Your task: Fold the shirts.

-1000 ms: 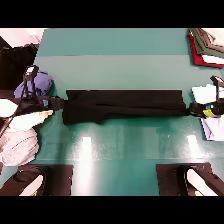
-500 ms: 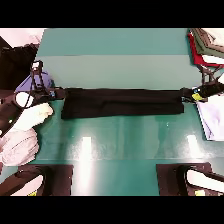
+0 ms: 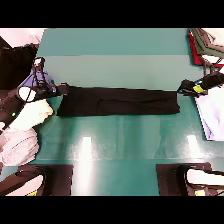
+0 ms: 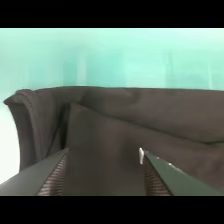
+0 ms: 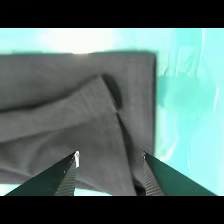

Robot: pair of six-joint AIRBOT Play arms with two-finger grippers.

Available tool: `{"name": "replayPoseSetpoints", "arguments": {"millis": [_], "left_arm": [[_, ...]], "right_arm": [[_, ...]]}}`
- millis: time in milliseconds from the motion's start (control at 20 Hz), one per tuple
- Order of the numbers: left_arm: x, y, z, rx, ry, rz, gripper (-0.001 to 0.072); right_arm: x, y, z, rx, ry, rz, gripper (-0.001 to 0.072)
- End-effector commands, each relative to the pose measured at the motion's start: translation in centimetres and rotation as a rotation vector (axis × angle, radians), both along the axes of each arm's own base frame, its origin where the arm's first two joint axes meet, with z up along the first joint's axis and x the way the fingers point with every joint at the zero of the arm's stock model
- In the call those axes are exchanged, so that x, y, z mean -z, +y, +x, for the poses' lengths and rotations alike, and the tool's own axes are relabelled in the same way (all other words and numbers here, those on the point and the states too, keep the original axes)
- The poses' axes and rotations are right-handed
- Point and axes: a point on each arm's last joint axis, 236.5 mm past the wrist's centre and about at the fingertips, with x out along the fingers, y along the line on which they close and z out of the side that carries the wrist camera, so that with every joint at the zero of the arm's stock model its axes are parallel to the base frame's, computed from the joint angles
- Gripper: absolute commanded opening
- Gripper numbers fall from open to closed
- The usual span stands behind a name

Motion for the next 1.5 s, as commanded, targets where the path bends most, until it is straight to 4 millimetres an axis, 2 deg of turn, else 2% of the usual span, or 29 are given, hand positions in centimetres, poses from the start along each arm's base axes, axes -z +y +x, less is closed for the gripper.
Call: {"name": "replayPoseSetpoints", "arguments": {"millis": [0, 50, 100, 200, 250, 450, 700, 850, 1000, 1100, 1150, 1200, 1250, 1350, 1450], "left_arm": [[-0.6, -0.9, -0.7, 0.046, 0.053, -0.006, 0.0548], [-0.8, -1.1, -1.1, 0.058, 0.071, -0.008, 0.0547], [-0.7, -1.4, -1.6, 0.075, 0.098, -0.010, 0.0482], [-0.4, -1.8, -2.7, 0.103, 0.153, -0.015, 0.0103], [-0.1, -2.0, -3.2, 0.113, 0.175, -0.016, 0.0027], [0.8, -2.4, -5.0, 0.146, 0.255, -0.018, 0.0025], [1.3, -2.6, -6.0, 0.165, 0.300, -0.021, 0.0025], [1.1, -3.0, -6.0, 0.164, 0.300, -0.042, 0.0025], [1.1, -3.0, -6.1, 0.165, 0.303, -0.046, 0.0025], [1.1, -3.0, -6.1, 0.165, 0.302, -0.047, 0.0025], [1.1, -3.0, -6.1, 0.165, 0.302, -0.047, 0.0025], [1.1, -3.1, -6.1, 0.165, 0.302, -0.047, 0.0025], [1.1, -3.1, -6.1, 0.165, 0.303, -0.050, 0.0024], [1.0, -4.1, -6.3, 0.167, 0.320, -0.102, 0.0024], [0.6, -5.7, -6.1, 0.183, 0.315, -0.145, 0.0023]], "right_arm": [[0.4, -1.6, -1.9, -0.015, 0.057, 0.025, 0.0516], [1.0, -1.9, -2.8, -0.010, 0.073, 0.060, 0.0589], [1.5, -1.8, -3.3, -0.003, 0.072, 0.113, 0.0595], [2.6, -1.8, -3.5, 0.046, 0.034, 0.225, 0.0595], [3.2, -1.9, -3.5, 0.073, 0.021, 0.274, 0.0595], [5.4, -1.5, -3.1, 0.134, 0.018, 0.450, 0.0594], [7.3, 0.4, -1.4, 0.122, 0.036, 0.559, 0.0592], [7.3, 2.8, -0.6, 0.031, 0.062, 0.565, 0.0585], [7.5, 4.7, -0.6, -0.055, 0.092, 0.536, 0.0555], [8.0, 5.0, -1.1, -0.088, 0.112, 0.505, 0.0369], [8.2, 5.1, -1.3, -0.099, 0.119, 0.494, 0.0211], [8.1, 5.2, -1.3, -0.107, 0.115, 0.496, 0.0097], [8.0, 5.3, -1.3, -0.126, 0.104, 0.499, 0.0020], [7.4, 5.4, -1.2, -0.132, 0.092, 0.498, 0.0018], [5.5, 5.6, -0.3, -0.126, 0.034, 0.506, 0.0016]]}}
